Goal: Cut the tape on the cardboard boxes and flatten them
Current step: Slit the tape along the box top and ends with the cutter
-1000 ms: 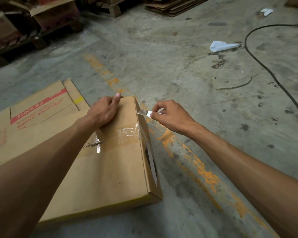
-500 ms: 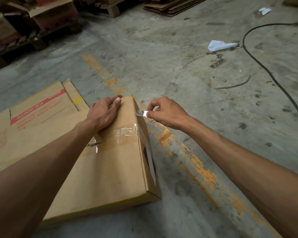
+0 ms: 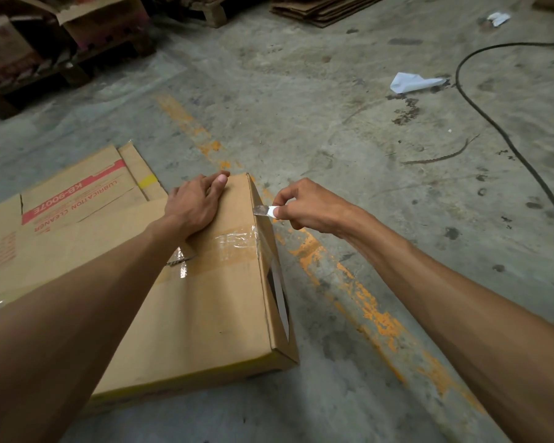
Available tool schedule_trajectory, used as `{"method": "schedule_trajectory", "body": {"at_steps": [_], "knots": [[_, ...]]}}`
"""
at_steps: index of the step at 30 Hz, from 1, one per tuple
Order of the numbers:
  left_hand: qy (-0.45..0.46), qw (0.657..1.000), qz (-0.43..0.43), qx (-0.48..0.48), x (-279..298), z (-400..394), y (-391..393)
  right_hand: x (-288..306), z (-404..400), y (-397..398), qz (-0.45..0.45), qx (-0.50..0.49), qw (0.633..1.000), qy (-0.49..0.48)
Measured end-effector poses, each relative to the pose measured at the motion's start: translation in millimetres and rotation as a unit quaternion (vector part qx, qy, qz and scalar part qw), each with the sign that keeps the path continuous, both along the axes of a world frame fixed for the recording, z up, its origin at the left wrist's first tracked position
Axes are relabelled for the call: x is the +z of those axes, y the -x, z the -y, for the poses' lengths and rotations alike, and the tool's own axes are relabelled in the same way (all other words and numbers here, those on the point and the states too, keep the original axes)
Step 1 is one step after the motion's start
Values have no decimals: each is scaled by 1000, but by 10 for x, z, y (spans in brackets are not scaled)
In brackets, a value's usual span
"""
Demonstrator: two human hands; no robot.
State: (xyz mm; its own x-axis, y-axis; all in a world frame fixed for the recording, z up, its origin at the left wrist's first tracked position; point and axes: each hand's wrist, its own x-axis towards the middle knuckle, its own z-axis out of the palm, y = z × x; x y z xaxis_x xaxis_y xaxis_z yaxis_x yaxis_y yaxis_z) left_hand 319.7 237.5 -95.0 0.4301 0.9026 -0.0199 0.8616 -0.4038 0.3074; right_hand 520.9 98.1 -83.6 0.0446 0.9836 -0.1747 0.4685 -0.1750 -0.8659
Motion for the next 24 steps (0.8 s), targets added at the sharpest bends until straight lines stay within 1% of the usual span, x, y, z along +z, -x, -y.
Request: {"method": "schedule_trajectory", "body": {"at_steps": [3,6,9,11,15,17,18,19,20,21,22,24], "knots": [[16,1000,7,1,4,-4,-2,-55,-2,51,-26,-27,999,11],[36,999,11,-10,33,-26,28,-45,-13,62,-65,-45,996,50],[47,999,11,-2,62,-36,5,19,-22,47,-49,-27,995,83],[41,999,6,4,62,-21,-13,23,-35,72,-16,-25,998,58],[23,1000,2,4,35,-3,-19,-48,-36,189,38,-71,997,0],[21,1000,0,6,30,-5,-20,-74,14,211,45,-78,996,-14],[23,1000,1,10,34,-6,-24,-90,31,190,8,-69,998,-4],[27,1000,3,13,41,-9,-28,-103,39,153,-58,-53,996,30],[31,999,3,16,52,-9,-36,-110,35,109,-132,-35,987,81],[37,999,2,17,63,-10,-40,-118,15,62,-181,-16,975,127],[42,999,1,17,75,-12,-40,-111,-12,22,-191,-1,970,153],[52,999,2,13,88,-22,-38,-71,-59,-8,-155,7,976,150]]}}
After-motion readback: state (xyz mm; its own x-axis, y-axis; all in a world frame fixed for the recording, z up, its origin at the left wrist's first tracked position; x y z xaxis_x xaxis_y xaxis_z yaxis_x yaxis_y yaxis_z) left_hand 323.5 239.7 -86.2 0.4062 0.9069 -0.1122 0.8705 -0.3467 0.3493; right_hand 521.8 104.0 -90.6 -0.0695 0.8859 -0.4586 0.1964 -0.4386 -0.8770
